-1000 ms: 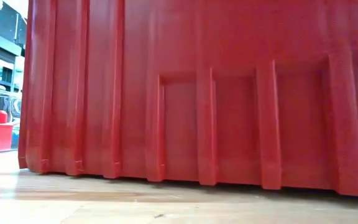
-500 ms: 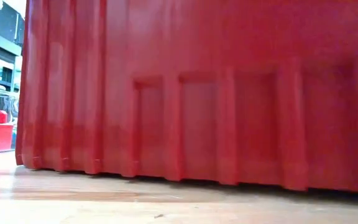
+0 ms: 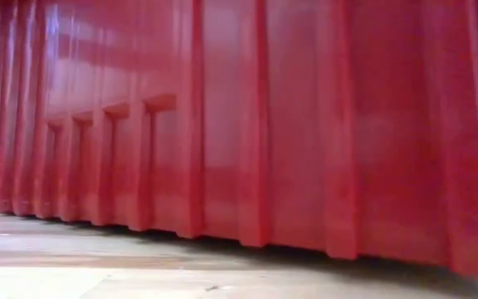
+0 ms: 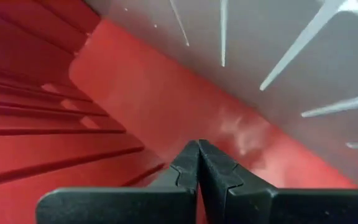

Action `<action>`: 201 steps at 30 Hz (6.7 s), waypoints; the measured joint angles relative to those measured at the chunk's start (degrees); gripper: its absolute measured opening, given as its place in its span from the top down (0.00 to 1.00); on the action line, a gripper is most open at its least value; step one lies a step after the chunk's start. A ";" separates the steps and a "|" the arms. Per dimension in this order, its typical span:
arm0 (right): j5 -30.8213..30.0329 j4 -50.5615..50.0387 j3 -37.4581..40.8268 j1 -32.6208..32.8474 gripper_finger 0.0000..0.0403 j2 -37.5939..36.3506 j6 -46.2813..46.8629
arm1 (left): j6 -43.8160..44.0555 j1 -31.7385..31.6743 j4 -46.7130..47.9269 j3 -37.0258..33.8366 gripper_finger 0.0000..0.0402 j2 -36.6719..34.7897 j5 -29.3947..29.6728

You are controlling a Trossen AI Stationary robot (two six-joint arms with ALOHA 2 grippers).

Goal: Sort Items/Unsort Items

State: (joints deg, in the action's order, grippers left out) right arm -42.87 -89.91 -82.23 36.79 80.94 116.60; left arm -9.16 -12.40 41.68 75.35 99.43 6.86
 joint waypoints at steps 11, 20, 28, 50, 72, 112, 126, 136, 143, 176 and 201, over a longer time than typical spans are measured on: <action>6.26 -0.05 -7.29 -5.35 1.00 -0.06 -21.51 | -9.16 -2.12 4.95 15.73 1.00 -6.06 1.67; 28.22 0.56 1.62 -1.13 1.00 -0.38 -13.62 | -12.15 -16.11 26.81 23.71 1.00 -7.99 3.41; 23.97 0.20 2.55 5.10 1.00 -0.17 -0.24 | -8.92 -29.36 27.47 8.94 1.00 -8.00 -1.92; 29.64 0.49 1.11 11.91 1.00 -0.53 -2.66 | -7.74 -20.84 24.06 -1.26 1.00 -7.91 -9.90; 14.60 -1.23 2.57 3.63 1.00 1.76 3.44 | 2.52 -7.27 16.18 -10.57 1.00 -4.96 -14.75; -10.53 16.22 -31.67 -11.93 1.00 0.36 -49.23 | 2.74 7.21 24.74 11.30 1.00 23.63 -14.30; -7.66 26.02 -31.68 -14.50 1.00 0.16 -60.11 | -3.09 4.63 44.15 14.58 1.00 23.28 -14.29; -7.68 25.73 -31.68 -14.46 1.00 0.16 -60.13 | -5.95 2.57 43.79 10.88 1.00 14.43 -24.44; -7.51 25.60 -31.68 -14.44 1.00 0.14 -60.11 | -5.10 -2.42 27.12 10.87 1.00 -3.09 -28.18; -6.19 29.59 -31.68 -19.86 1.00 0.09 -54.07 | 85.48 -9.34 -72.45 12.10 0.44 25.16 -27.35; -9.20 42.49 -31.66 -20.30 1.00 1.59 -68.27 | 85.96 -3.93 -58.14 19.46 0.44 29.18 -2.72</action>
State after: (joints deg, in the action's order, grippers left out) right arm -52.07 -47.42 -113.89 16.49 82.53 48.33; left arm 76.80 -16.32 -16.46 94.81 128.61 4.14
